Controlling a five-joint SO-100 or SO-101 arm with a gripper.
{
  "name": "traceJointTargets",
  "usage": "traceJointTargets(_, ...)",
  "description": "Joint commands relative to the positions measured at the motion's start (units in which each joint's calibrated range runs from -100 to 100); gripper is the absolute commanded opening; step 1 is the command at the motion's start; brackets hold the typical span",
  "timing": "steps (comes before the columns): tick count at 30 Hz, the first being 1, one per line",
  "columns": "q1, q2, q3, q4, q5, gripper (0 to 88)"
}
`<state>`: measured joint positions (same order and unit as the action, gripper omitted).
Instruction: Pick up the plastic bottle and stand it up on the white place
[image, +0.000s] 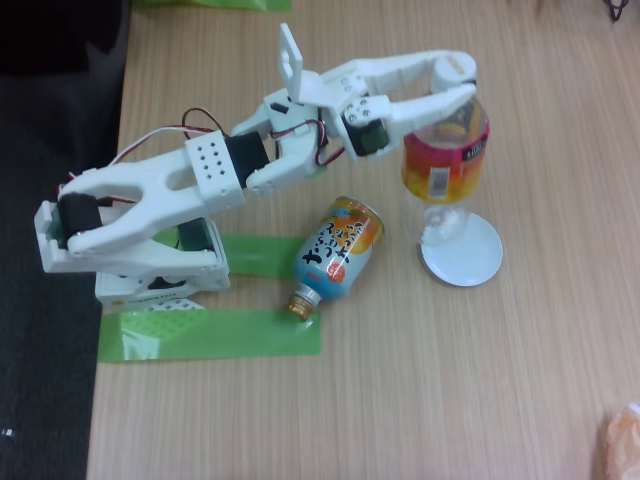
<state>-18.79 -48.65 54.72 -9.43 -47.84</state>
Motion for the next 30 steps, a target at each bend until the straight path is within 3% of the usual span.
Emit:
traceJointTargets(1,-0.3,2.2,-1.0,-0.9,0.2,5.8)
traceJointTargets(12,0.3,14.5,-10.0,-1.0,0.2,5.8)
traceJointTargets(26,0.4,15.9,-12.5,-1.1,-0.4,5.8)
traceJointTargets(30,0.2,16.0,-11.1,-7.8,-0.4,5.8)
